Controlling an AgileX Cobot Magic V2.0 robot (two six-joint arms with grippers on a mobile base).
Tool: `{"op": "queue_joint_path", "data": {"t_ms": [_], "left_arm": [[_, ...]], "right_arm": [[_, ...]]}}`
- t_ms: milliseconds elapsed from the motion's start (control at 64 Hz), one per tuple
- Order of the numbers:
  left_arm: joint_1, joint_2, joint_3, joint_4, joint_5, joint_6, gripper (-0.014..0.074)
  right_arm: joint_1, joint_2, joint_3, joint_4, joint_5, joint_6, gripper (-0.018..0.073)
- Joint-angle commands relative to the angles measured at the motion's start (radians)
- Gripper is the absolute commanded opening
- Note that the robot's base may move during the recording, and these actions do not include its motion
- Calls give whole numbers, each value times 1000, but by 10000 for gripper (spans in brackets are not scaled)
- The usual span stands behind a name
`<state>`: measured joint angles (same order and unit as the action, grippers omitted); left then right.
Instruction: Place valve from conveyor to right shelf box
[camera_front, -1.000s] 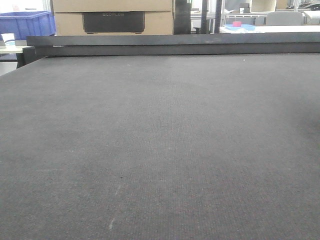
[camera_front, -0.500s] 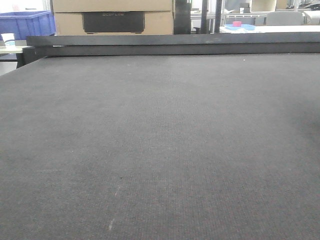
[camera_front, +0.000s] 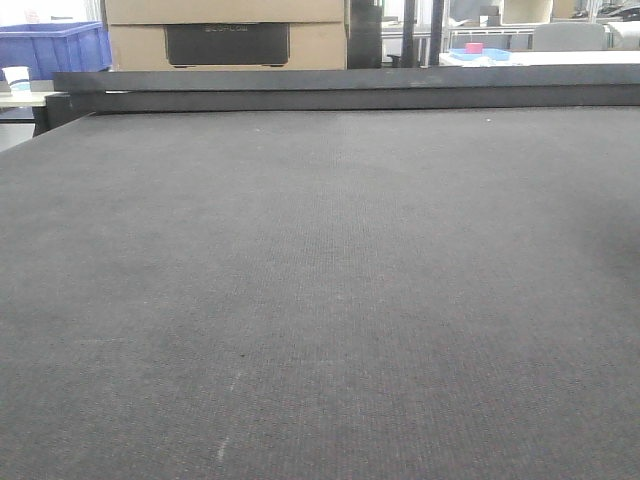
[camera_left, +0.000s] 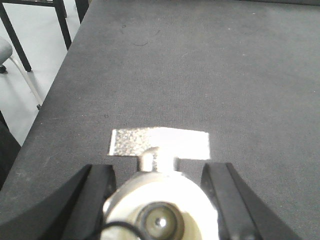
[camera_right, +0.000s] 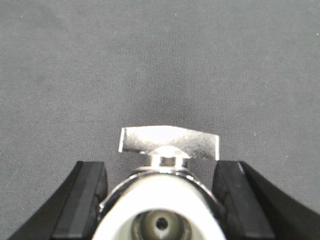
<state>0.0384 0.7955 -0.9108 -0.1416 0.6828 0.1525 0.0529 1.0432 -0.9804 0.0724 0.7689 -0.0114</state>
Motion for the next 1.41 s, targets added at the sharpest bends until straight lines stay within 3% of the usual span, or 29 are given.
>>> {"op": "queue_joint_path", "data": {"t_ms": [0, 719, 1172, 1391], "left_arm": [[-3, -10, -4, -13, -53, 1, -111], [-3, -10, -4, -13, -77, 1, -111], [-3, -10, -4, -11, -84, 1, -111], [-3, -25, -4, -6, -82, 1, -111]], "right_arm": [[-2, -15, -8, -7, -61, -4, -162], [-2, -15, -8, -7, -76, -4, -162], [-2, -15, -8, -7, -302, -4, -162], [-2, -15, -8, -7, -325, -4, -162]]}}
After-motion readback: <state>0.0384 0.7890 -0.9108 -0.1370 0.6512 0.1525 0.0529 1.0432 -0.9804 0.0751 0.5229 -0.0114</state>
